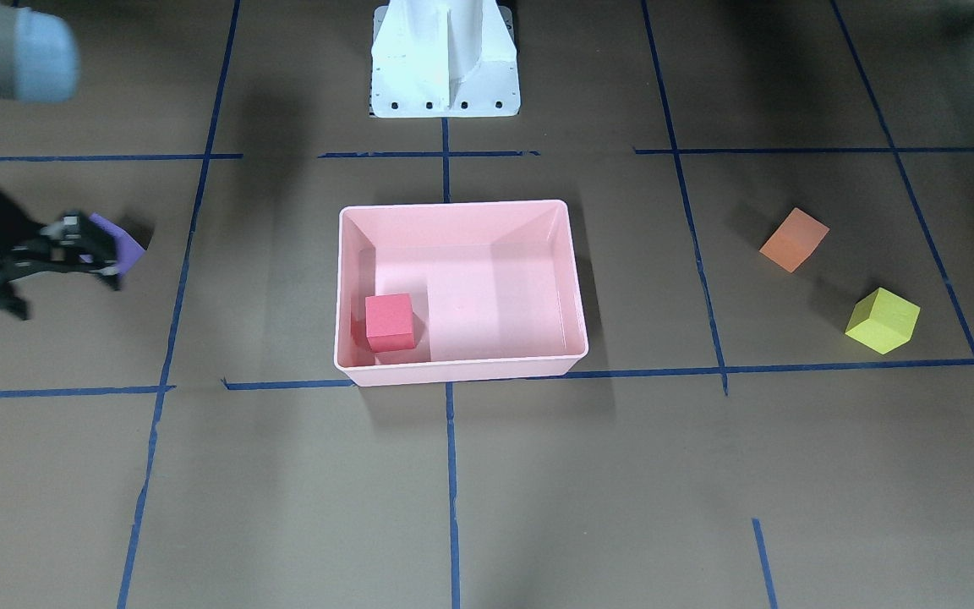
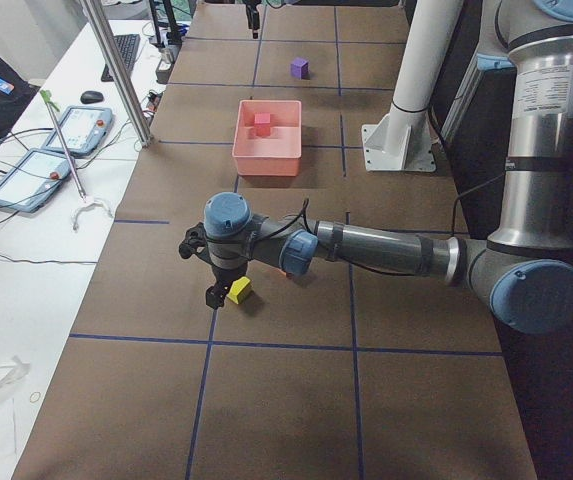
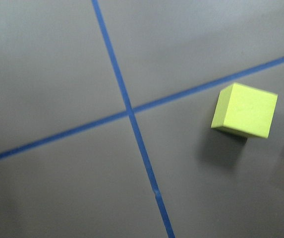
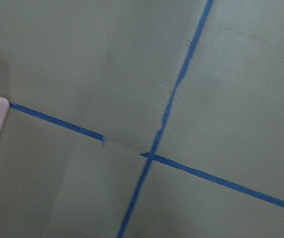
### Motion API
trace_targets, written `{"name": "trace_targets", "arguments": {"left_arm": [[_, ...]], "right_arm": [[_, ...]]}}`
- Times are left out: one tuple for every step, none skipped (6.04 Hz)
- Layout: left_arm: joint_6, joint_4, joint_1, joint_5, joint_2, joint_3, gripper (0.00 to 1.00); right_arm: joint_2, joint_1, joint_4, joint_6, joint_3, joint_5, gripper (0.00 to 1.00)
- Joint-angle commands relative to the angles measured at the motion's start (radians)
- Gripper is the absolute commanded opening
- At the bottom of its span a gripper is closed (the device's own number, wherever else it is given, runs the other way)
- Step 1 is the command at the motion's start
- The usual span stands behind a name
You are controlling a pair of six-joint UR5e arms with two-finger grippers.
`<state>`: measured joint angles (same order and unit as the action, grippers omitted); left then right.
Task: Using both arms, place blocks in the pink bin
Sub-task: 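Raise the right gripper and withdraw it from the bin, then lower the left gripper onto the yellow cube and close on it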
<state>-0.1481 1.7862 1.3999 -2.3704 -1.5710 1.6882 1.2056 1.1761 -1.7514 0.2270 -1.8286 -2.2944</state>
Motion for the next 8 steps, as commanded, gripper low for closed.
{"name": "trace_targets", "arguments": {"left_arm": [[0.004, 0.06, -0.145, 0.005, -0.006, -0.008, 1.0], [0.005, 0.062, -0.165, 0.006, -0.007, -0.012, 1.0], [0.046, 0.077, -0.183, 0.01, -0.023, -0.024, 1.0], [0.091, 0.126, -0.19, 0.063, -0.046, -0.06, 1.0], [0.143, 0.245, -0.199, 0.075, -0.073, -0.161, 1.0], [0.191, 0.306, -0.219, 0.077, -0.102, -0.223, 1.0], [0.208, 0.306, -0.252, 0.079, -0.115, -0.232, 1.0], [0.212, 0.306, -0.263, 0.079, -0.121, -0.239, 1.0]], "right_arm": [[0.212, 0.152, 0.013, -0.388, -0.001, -0.023, 1.0], [0.282, 0.219, 0.013, -0.508, -0.001, -0.036, 1.0], [0.328, 0.247, 0.012, -0.581, 0.002, -0.036, 1.0], [0.35, 0.26, 0.013, -0.584, -0.001, -0.037, 1.0], [0.364, 0.266, 0.013, -0.595, -0.001, -0.048, 1.0], [0.364, 0.269, 0.013, -0.595, -0.001, -0.054, 1.0], [0.367, 0.269, 0.013, -0.595, -0.001, -0.054, 1.0], [0.367, 0.269, 0.013, -0.595, 0.0, -0.054, 1.0]]}}
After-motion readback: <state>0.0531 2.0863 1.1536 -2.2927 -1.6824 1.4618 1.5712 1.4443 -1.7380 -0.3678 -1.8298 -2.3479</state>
